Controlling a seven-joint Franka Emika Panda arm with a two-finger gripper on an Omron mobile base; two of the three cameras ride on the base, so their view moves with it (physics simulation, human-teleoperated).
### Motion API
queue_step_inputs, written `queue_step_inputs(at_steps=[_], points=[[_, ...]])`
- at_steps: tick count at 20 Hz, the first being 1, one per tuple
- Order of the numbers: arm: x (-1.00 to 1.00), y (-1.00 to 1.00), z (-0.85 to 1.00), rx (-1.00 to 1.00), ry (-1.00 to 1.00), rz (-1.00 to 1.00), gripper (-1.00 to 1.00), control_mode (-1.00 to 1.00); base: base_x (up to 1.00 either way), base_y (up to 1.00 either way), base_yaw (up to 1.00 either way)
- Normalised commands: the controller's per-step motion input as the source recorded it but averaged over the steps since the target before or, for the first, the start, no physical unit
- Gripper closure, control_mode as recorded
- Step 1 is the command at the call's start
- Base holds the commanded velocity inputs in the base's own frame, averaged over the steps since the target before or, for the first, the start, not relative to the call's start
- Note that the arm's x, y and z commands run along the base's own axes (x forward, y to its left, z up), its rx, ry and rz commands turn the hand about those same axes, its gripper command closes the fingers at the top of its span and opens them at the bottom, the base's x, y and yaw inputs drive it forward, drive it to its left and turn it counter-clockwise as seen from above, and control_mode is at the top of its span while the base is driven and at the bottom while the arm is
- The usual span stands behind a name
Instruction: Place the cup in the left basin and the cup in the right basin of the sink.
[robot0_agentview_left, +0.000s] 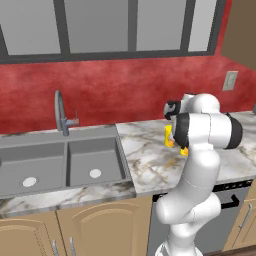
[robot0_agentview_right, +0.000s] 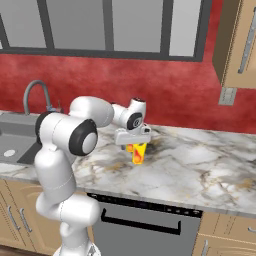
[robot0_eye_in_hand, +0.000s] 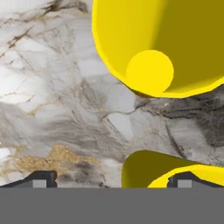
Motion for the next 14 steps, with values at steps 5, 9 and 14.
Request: queue_step_inputs(at_steps=[5, 9, 14], points=[[-0.04, 0.0, -0.28, 0.0, 0.0, -0.05, 1.0, -1.0, 0.0, 0.0, 0.0], [-0.09, 0.07, -0.36, -0.01, 0.0, -0.08, 1.0, -1.0, 0.0, 0.0, 0.0], [-0.03, 0.08, -0.29, 0.0, 0.01, -0.08, 1.0, -1.0, 0.0, 0.0, 0.0]])
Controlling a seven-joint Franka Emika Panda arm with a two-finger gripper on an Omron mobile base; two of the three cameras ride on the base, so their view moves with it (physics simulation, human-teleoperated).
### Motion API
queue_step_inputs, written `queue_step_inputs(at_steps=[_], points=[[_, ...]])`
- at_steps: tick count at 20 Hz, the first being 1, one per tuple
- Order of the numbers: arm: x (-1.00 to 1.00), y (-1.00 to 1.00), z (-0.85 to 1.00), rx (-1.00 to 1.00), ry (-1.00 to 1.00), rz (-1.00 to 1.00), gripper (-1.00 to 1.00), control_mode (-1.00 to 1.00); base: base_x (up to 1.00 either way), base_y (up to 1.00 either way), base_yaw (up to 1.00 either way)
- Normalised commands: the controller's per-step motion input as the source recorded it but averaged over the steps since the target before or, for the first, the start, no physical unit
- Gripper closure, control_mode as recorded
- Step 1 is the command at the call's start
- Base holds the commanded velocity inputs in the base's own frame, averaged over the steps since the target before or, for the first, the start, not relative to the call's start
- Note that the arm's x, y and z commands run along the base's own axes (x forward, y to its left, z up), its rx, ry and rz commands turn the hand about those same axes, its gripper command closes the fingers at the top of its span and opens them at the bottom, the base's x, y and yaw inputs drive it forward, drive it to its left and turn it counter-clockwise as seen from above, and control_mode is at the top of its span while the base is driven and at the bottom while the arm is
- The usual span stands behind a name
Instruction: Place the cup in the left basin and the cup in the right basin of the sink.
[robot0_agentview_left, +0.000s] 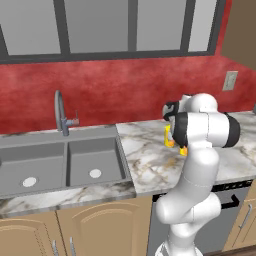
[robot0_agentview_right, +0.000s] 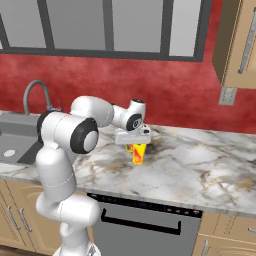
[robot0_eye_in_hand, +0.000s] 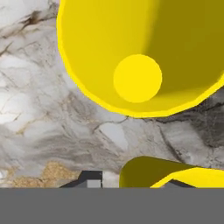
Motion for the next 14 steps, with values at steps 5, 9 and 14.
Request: queue_step_inputs(at_steps=[5, 9, 14], points=[[-0.12, 0.09, -0.18, -0.02, 0.01, -0.14, 1.0, -1.0, 0.0, 0.0, 0.0], [-0.32, 0.07, 0.0, 0.0, 0.0, -0.14, 1.0, -1.0, 0.0, 0.0, 0.0], [-0.32, 0.14, 0.03, -0.01, 0.01, -0.13, 1.0, -1.0, 0.0, 0.0, 0.0]])
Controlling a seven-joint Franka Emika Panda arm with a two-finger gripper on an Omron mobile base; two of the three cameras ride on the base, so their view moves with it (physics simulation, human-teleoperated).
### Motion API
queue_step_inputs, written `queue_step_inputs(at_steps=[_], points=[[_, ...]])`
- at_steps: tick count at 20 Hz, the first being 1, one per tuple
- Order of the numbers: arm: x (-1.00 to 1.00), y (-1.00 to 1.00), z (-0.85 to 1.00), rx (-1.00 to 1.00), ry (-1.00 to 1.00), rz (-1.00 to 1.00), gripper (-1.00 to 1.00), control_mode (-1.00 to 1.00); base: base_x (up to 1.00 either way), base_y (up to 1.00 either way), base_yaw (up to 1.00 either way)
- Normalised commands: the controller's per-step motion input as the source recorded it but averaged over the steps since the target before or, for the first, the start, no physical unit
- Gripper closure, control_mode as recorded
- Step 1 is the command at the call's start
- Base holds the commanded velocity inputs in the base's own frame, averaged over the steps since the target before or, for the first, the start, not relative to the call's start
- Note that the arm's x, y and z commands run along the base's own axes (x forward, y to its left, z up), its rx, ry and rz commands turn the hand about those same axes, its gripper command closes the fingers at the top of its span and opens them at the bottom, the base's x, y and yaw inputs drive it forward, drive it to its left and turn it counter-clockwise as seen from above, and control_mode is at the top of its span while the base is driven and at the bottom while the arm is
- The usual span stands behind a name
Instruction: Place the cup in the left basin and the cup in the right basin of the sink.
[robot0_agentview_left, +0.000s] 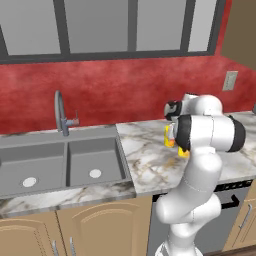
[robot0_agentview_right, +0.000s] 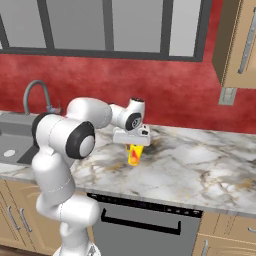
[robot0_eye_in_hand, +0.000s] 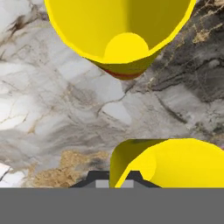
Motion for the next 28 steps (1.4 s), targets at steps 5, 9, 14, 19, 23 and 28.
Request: queue_step_inputs(at_steps=[5, 9, 14, 19, 23, 28], points=[[-0.31, 0.24, 0.07, -0.01, 0.0, -0.1, 1.0, -1.0, 0.0, 0.0, 0.0], [-0.23, 0.34, 0.15, -0.09, 0.0, -0.08, 1.0, -1.0, 0.0, 0.0, 0.0], [-0.24, 0.38, 0.19, -0.11, 0.0, -0.06, 1.0, -1.0, 0.0, 0.0, 0.0], [-0.23, 0.4, 0.2, -0.1, 0.0, -0.03, 1.0, -1.0, 0.0, 0.0, 0.0], [-0.23, 0.39, 0.21, -0.06, 0.0, 0.0, 1.0, -1.0, 0.0, 0.0, 0.0], [-0.2, 0.39, 0.23, -0.02, 0.0, 0.0, 1.0, -1.0, 0.0, 0.0, 0.0]])
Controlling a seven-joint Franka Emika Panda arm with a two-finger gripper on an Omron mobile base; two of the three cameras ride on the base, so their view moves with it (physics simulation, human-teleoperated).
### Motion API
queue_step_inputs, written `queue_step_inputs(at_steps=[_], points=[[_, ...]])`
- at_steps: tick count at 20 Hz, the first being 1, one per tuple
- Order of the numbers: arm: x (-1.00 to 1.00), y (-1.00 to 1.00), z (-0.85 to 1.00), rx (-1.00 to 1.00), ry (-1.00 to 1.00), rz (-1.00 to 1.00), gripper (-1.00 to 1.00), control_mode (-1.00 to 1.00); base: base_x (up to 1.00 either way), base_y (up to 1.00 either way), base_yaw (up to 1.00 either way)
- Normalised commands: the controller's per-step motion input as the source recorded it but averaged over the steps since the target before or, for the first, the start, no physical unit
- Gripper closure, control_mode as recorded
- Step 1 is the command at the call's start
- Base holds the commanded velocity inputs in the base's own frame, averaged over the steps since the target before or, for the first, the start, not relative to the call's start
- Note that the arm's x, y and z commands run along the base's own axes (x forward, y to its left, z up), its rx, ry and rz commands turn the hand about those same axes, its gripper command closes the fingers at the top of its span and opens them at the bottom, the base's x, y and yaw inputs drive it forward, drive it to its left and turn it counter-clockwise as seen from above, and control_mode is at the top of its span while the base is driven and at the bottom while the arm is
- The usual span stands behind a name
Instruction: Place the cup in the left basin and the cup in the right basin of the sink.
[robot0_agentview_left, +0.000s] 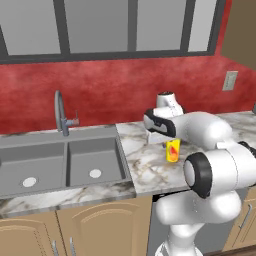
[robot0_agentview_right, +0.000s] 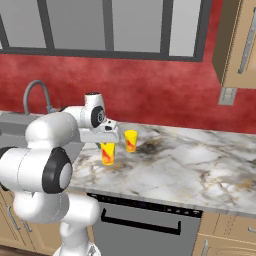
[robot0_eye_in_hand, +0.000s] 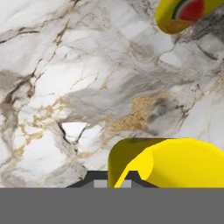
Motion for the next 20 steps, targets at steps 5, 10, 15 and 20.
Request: queue_step_inputs(at_steps=[5, 10, 15, 20], points=[[-0.17, 0.42, 0.22, 0.0, 0.0, 0.0, 1.0, -1.0, 0.0, 0.0, 0.0], [-0.1, 0.41, 0.15, 0.0, -0.03, 0.02, 1.0, -1.0, 0.0, 0.0, 0.0], [-0.09, 0.37, 0.13, 0.01, -0.07, 0.07, 1.0, -1.0, 0.0, 0.0, 0.0], [-0.06, 0.3, 0.11, 0.05, -0.06, 0.09, 1.0, -1.0, 0.0, 0.0, 0.0]])
